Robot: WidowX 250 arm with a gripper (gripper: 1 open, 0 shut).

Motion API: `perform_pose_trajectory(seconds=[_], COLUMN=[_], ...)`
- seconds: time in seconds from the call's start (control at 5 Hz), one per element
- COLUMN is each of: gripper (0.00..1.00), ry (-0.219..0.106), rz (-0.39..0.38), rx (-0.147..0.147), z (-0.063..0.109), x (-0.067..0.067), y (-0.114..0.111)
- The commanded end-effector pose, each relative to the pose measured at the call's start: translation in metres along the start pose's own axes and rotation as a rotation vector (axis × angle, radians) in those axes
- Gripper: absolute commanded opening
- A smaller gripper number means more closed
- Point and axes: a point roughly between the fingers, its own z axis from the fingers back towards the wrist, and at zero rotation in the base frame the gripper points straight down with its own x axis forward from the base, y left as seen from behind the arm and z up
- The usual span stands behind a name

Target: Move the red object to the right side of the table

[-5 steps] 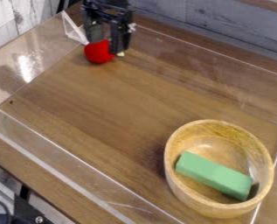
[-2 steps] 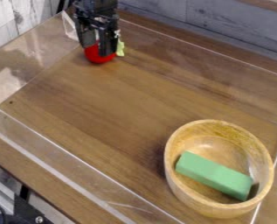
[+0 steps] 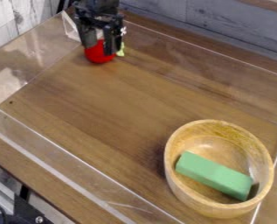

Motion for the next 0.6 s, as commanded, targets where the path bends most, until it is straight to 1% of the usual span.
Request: perform_pose_trajectory(seconds=[0.0, 0.2, 0.4], gripper=[1.0, 1.0, 1.0], ry=[-0.056, -0.044, -0.042], rz=[-0.084, -0.155, -0.177], rx=[0.029, 0.028, 0.013], z=[0.017, 0.012, 0.004], x=[0.013, 0.019, 0.027], y=[0.016, 0.031, 0.043])
